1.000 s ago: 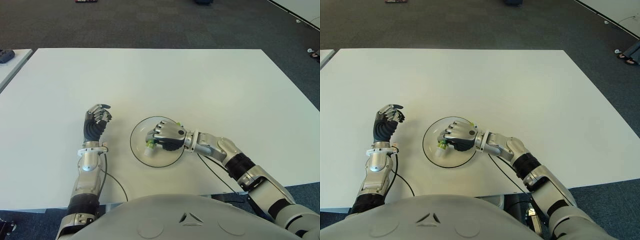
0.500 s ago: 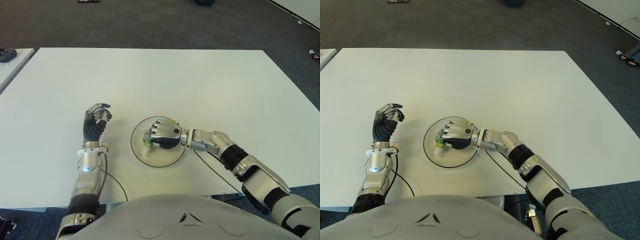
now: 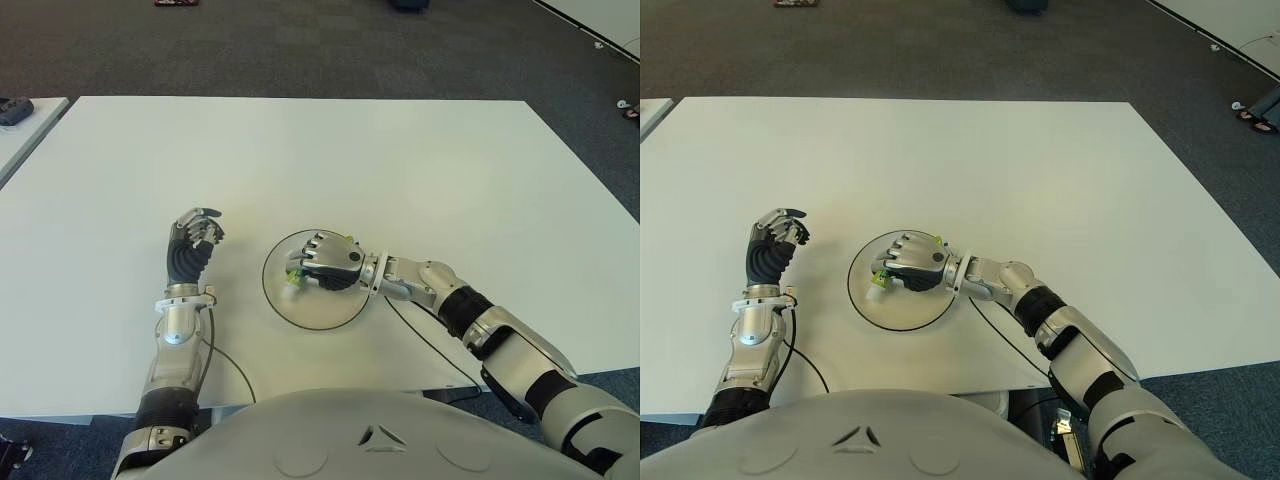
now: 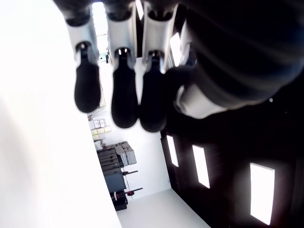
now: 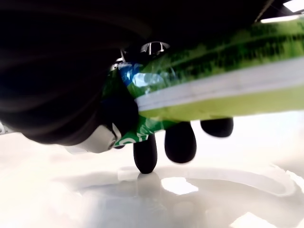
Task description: Put the toothpaste on the table into the plate.
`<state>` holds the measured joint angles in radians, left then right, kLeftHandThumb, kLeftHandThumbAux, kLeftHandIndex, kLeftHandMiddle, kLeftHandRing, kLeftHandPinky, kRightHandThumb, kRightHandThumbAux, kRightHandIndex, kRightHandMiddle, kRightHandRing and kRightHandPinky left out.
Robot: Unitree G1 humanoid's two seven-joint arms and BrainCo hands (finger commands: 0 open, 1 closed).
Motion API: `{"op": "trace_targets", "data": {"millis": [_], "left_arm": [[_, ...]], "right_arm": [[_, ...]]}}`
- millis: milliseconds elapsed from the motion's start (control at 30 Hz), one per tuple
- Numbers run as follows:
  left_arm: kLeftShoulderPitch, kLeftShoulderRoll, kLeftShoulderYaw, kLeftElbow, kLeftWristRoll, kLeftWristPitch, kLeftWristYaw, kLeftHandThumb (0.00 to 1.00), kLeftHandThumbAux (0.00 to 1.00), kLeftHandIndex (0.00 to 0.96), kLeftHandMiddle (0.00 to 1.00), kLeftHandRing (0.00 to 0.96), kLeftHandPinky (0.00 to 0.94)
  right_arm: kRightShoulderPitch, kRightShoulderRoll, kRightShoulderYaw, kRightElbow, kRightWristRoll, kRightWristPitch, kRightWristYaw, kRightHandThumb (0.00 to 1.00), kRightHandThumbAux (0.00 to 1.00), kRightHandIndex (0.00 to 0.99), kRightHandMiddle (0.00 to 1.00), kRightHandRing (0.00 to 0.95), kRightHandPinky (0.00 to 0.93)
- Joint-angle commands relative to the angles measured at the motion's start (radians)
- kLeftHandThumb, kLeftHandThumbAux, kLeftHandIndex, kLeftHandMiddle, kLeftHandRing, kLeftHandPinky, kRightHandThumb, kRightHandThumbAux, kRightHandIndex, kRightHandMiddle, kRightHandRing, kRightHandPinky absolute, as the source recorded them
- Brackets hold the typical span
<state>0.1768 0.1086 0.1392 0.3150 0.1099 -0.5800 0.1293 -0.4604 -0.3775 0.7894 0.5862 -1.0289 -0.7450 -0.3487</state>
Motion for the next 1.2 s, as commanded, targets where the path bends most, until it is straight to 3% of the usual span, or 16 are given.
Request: {"op": "trace_targets", "data": {"millis": [33, 67, 167, 267, 433, 733, 1067, 1200], "left_arm": [[-0.011, 0.006, 0.000, 0.010, 0.014, 0.016, 0.011, 0.697, 0.717, 0.433, 0.663, 0.637, 0.614], [-0.011, 0.006, 0.000, 0.009, 0.014, 0.018, 0.011, 0.698, 0.717, 0.433, 0.663, 0.637, 0.610], [-0.011, 0.004, 0.001, 0.007, 0.009, 0.025, 0.008, 0.698, 0.717, 0.433, 0.663, 0.637, 0.606], [-0.011, 0.004, 0.000, 0.005, 0.014, 0.032, 0.010, 0.698, 0.717, 0.433, 0.664, 0.639, 0.610], [-0.013, 0.005, -0.001, 0.003, 0.021, 0.042, 0.014, 0.697, 0.717, 0.434, 0.663, 0.642, 0.616], [-0.019, 0.005, -0.001, 0.009, 0.012, 0.040, 0.008, 0.698, 0.718, 0.434, 0.656, 0.630, 0.601], [-0.020, 0.003, 0.002, 0.002, 0.017, 0.058, 0.015, 0.696, 0.717, 0.433, 0.654, 0.631, 0.598], [-0.022, 0.005, 0.003, 0.003, 0.021, 0.070, 0.020, 0.695, 0.717, 0.433, 0.655, 0.632, 0.598]], "right_arm": [[0.041, -0.047, -0.011, -0.061, 0.054, 0.002, 0.136, 0.648, 0.480, 0.084, 0.123, 0.214, 0.309], [0.041, -0.055, -0.020, -0.085, 0.071, 0.000, 0.164, 0.601, 0.466, 0.053, 0.079, 0.137, 0.220], [0.050, -0.060, -0.023, -0.083, 0.080, -0.004, 0.180, 0.516, 0.438, 0.017, 0.025, 0.044, 0.077], [0.056, -0.067, -0.032, -0.082, 0.099, -0.020, 0.188, 0.454, 0.411, 0.005, 0.008, 0.014, 0.025], [0.056, -0.074, -0.043, -0.081, 0.106, -0.039, 0.173, 0.409, 0.359, 0.000, 0.001, 0.002, 0.004], [0.066, -0.093, -0.078, -0.140, 0.083, -0.030, 0.141, 0.441, 0.279, 0.000, 0.000, 0.000, 0.000], [0.083, -0.145, -0.187, -0.303, 0.213, -0.042, 0.265, 0.451, 0.236, 0.000, 0.000, 0.000, 0.000], [0.070, -0.167, -0.234, -0.338, 0.314, -0.060, 0.332, 0.417, 0.238, 0.000, 0.000, 0.000, 0.000]]}}
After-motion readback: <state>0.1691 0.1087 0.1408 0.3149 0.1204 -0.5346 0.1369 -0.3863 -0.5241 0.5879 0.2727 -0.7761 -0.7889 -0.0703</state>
